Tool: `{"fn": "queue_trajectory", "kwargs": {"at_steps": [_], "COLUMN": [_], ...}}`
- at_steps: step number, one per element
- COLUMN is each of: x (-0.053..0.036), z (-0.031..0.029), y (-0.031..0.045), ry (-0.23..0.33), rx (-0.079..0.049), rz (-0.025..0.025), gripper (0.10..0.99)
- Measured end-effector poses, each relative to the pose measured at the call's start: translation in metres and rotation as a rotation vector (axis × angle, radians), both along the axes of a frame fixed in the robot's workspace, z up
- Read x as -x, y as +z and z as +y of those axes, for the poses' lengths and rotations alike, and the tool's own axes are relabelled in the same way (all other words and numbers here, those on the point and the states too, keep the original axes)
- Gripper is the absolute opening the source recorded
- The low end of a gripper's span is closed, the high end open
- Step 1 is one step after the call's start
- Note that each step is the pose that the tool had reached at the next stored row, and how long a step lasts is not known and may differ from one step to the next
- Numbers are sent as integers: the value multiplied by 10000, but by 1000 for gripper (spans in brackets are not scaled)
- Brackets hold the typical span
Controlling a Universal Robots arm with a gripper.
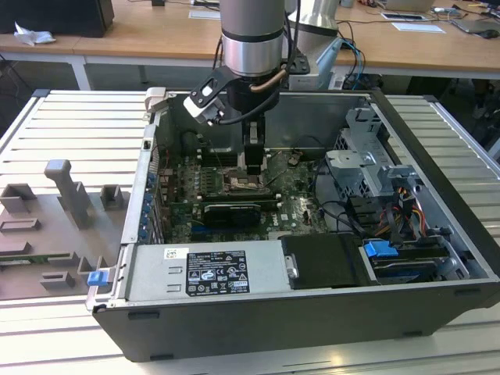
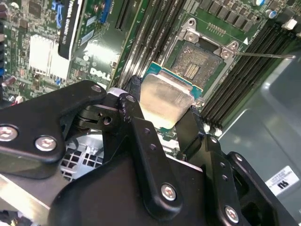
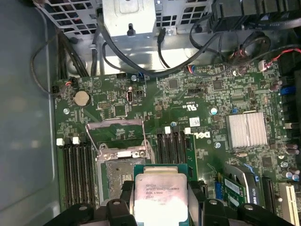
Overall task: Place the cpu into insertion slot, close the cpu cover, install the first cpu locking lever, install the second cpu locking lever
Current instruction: 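Place the cpu into insertion slot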
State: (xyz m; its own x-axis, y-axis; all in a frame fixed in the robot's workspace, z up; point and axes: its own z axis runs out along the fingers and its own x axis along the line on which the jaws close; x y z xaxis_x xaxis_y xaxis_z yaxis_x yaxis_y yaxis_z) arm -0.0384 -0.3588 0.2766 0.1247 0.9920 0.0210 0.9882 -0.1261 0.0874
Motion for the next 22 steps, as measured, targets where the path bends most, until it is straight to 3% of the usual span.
{"fn": "queue_trajectory", "kwargs": {"at_steps": [2, 8, 10, 17, 22], "x": [4, 7, 31, 39, 44], "z": [7, 14, 47, 103, 121], "y": [-61, -152, -221, -352, -389], "ry": [-83, 771, 826, 1104, 1111], "rx": [-3, -3, -8, -8, -10], "rz": [-1, -3, -4, -13, -14], "gripper": [537, 537, 537, 537, 537]}}
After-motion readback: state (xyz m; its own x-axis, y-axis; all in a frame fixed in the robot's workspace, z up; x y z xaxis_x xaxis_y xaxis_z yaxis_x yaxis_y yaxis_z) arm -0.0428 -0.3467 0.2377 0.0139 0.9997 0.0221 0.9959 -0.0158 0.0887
